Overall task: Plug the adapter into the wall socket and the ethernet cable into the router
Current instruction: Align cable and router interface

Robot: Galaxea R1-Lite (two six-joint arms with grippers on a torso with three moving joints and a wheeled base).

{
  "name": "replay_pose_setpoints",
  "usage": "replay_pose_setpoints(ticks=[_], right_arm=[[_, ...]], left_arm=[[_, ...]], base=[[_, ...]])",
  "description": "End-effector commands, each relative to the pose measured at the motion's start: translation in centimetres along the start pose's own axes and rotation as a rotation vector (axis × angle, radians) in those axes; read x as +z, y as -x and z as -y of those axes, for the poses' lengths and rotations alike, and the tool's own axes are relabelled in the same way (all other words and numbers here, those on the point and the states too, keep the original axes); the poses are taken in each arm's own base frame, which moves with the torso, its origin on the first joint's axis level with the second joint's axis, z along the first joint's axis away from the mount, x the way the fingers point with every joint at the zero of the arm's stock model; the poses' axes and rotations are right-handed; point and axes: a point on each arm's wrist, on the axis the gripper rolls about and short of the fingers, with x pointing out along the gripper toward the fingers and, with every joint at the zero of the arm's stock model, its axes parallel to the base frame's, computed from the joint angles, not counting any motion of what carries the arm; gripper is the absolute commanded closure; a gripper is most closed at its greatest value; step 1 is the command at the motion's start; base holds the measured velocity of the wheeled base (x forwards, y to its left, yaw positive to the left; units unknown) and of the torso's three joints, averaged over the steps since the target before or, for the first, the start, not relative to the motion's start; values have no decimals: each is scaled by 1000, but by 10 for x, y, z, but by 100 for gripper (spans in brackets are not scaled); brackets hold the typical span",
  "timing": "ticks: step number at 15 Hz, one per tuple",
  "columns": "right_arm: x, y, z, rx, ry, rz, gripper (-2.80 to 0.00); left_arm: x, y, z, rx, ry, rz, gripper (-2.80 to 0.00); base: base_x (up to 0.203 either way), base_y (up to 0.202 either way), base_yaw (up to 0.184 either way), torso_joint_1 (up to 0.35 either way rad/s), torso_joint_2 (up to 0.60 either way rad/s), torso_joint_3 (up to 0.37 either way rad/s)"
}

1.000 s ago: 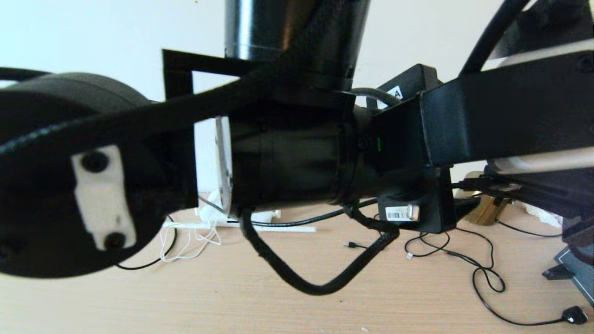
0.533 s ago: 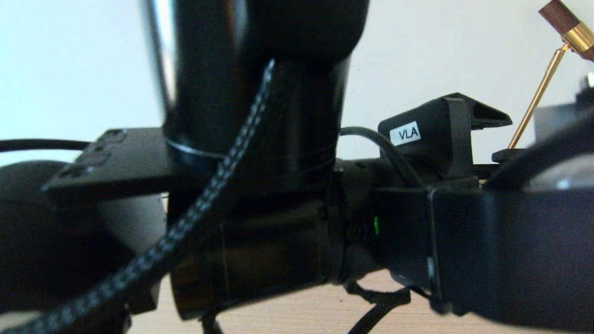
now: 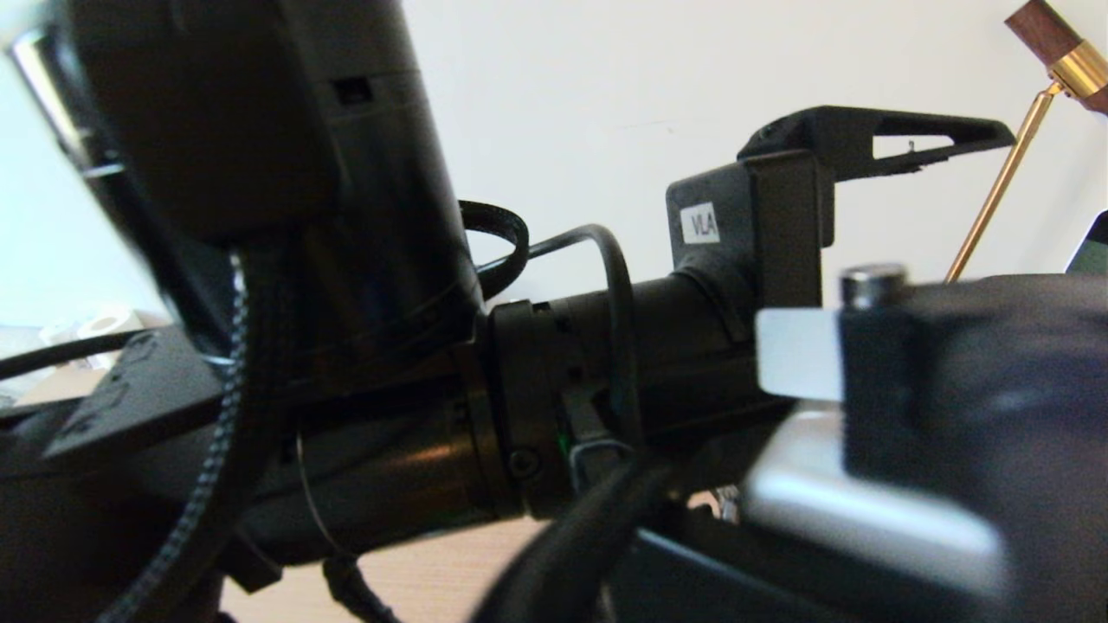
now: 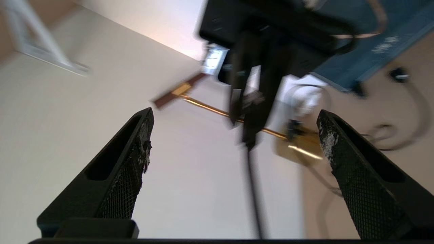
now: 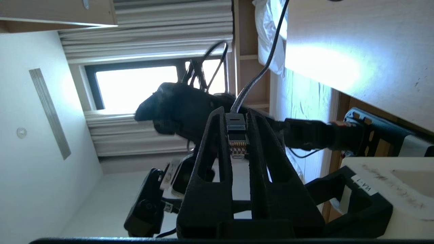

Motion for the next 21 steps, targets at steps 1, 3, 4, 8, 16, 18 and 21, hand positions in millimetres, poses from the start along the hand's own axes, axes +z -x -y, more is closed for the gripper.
replay_pose_setpoints(ticks=[1, 3, 4, 8, 16, 18, 21], right_arm=[[0, 0, 0, -1, -10, -5, 0], [0, 0, 0, -6, -18, -15, 0], [-1, 0, 0, -6, -20, -30, 0], [-1, 0, -2, -2, -20, -38, 0], [-2, 0, -2, 0, -35, -60, 0], [-1, 0, -1, -2, -38, -59, 0], [-1, 0, 0, -4, -40, -61, 0]], left_arm=[[-11, -2, 1, 14, -43, 19, -280], [-17, -2, 2, 17, -81, 36, -280], [-22, -1, 2, 17, -98, 26, -280], [-29, 3, 13, -21, -117, 13, -280], [-31, 0, 13, -6, -124, 14, -280], [-30, 0, 13, -6, -123, 17, -280], [-28, -1, 14, -7, -121, 26, -280]], base=[[0, 0, 0, 0, 0, 0], [0, 0, 0, 0, 0, 0], [0, 0, 0, 0, 0, 0], [0, 0, 0, 0, 0, 0], [0, 0, 0, 0, 0, 0], [0, 0, 0, 0, 0, 0], [0, 0, 0, 0, 0, 0]])
